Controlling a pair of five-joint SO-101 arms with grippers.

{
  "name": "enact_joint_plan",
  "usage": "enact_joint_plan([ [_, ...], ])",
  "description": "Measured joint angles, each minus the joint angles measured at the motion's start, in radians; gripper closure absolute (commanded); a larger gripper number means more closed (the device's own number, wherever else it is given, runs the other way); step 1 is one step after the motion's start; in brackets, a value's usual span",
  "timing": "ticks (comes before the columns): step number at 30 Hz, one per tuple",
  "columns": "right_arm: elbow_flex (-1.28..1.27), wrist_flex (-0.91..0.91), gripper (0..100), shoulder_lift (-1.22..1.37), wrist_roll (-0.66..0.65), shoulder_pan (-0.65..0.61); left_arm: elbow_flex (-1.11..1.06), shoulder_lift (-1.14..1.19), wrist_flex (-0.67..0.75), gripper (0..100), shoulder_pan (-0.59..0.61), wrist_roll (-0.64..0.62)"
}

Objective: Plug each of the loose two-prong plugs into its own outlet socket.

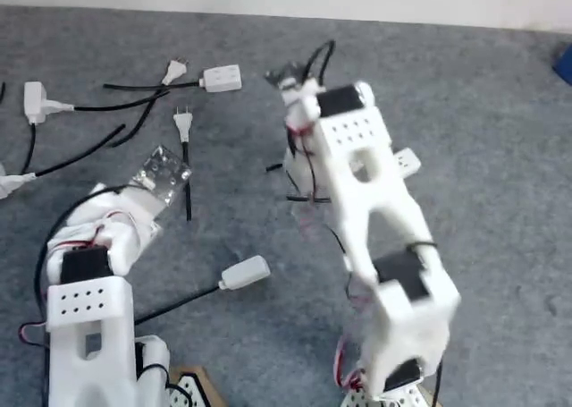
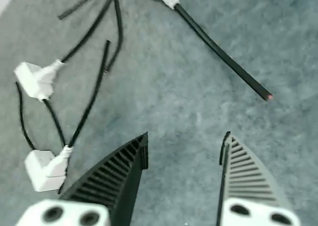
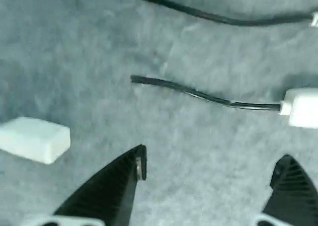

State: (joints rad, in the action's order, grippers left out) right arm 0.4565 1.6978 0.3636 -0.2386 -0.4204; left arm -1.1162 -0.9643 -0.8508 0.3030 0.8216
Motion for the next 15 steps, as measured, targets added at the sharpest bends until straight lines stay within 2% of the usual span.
enact_joint_plan([
  [3,0.189,0.038,61.9,0.091,0.069,0.035,-0.029,0.0,0.009,77,-0.014,0.0],
  [6,0.201,0.044,61.9,0.086,0.094,0.117,-0.032,0.0,0.009,77,-0.072,0.0],
  [11,-0.051,0.043,61.9,-0.021,0.068,0.25,-0.034,0.0,-0.048,77,-0.219,-0.048],
  [15,-0.296,-0.051,61.9,-0.196,0.035,0.315,-0.034,0.0,-0.103,77,-0.345,-0.104],
])
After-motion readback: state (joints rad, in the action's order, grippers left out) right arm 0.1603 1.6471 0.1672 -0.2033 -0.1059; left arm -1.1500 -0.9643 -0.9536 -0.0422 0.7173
